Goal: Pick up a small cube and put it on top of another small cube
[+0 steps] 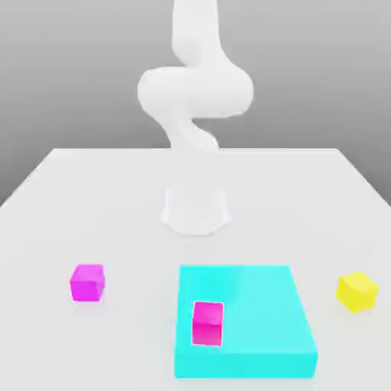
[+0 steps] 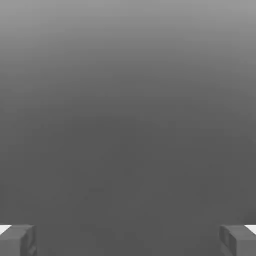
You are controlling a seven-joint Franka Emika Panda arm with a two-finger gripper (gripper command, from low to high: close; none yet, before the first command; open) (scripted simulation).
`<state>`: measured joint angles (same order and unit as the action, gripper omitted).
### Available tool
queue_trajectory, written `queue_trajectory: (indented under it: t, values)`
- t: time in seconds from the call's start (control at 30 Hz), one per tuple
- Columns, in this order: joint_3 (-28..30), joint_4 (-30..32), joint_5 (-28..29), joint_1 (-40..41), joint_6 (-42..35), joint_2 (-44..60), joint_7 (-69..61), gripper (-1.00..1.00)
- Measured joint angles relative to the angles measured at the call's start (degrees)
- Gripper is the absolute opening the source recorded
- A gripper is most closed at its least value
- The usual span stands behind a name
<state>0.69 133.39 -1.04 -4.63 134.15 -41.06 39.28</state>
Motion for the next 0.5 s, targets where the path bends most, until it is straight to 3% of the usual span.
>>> queue_trajectory:
  t: [0.5]
  values:
    - [-1.58,9.68,-5.92,-23.30,14.17,28.80,-39.17,0.00]
